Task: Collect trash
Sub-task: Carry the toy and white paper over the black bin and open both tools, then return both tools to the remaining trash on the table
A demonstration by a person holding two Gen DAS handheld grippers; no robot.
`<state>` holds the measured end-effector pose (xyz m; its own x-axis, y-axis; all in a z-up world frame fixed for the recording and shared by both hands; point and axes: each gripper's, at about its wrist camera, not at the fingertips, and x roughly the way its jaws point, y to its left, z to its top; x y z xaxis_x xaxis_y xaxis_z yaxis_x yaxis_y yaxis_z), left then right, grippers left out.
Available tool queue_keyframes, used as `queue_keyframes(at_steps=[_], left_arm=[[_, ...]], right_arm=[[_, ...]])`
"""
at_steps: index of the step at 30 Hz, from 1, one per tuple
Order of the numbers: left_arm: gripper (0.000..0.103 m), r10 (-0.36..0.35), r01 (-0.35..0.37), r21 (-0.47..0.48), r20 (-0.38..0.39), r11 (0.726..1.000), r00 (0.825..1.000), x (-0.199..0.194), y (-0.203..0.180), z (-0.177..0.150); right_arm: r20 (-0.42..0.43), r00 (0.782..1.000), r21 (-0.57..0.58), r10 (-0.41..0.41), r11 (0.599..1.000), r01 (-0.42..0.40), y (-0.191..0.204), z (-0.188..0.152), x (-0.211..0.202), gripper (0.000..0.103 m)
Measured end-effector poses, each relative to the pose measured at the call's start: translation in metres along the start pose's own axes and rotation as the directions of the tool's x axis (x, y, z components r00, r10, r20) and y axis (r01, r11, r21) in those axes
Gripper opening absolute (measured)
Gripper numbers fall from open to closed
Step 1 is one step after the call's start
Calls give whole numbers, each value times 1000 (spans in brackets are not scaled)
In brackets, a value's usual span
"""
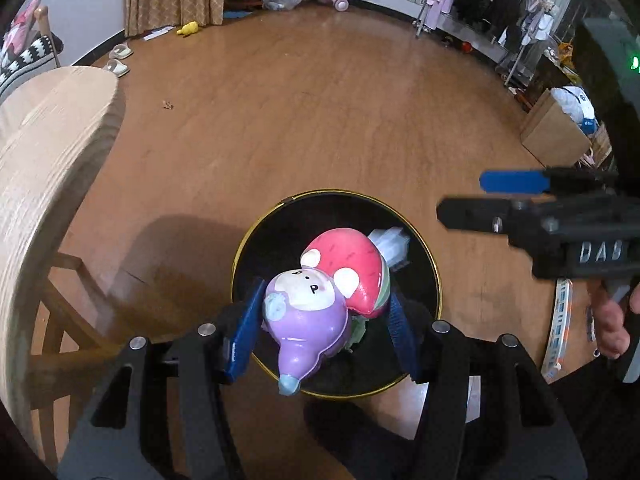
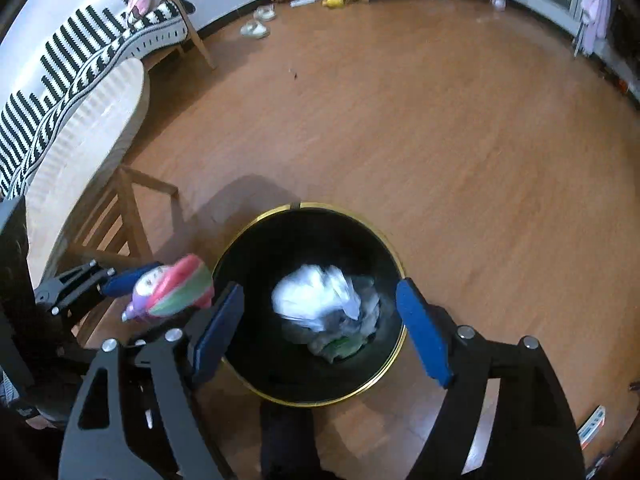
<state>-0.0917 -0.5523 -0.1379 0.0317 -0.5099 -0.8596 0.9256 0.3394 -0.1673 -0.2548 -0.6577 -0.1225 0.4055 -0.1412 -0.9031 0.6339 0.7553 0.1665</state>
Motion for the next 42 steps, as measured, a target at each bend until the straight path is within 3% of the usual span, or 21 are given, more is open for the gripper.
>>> queue_keyframes(at_steps=[11, 14, 16, 21, 27, 35, 39, 42], left_arm=[[59, -25, 25, 16, -16, 1000, 1000, 16, -17, -1], [72, -20, 20, 13, -6, 1000, 1000, 21, -27, 4], [87, -6, 6, 25, 13, 1000, 1000, 18, -32, 3], [93, 12, -13, 18, 34, 1000, 999, 2, -27, 1], [96, 20, -20, 4, 56, 1000, 998, -33, -17, -2], [96, 64, -66, 5, 147, 998, 987, -108, 3, -10], [96, 101, -95, -45, 180, 994, 978, -145, 32, -17], [96, 141, -114, -134, 213, 984, 967, -174, 60, -25]], right_arm=[[49, 999, 62, 19, 998, -22, -5, 7, -21, 76], [82, 996, 86, 24, 996, -31, -7, 11, -35, 77], [94, 995, 94, 36, 995, -44, -6, 13, -41, 77], [130, 991, 94, 38, 994, -50, 0, 20, -54, 79], [157, 986, 87, 50, 994, -64, 23, 32, -74, 82], [199, 975, 101, 102, 987, -124, 43, 31, -96, 85], [212, 971, 90, 109, 987, -130, 64, 37, -96, 85], [212, 966, 12, 149, 988, -156, 103, 45, -95, 85]])
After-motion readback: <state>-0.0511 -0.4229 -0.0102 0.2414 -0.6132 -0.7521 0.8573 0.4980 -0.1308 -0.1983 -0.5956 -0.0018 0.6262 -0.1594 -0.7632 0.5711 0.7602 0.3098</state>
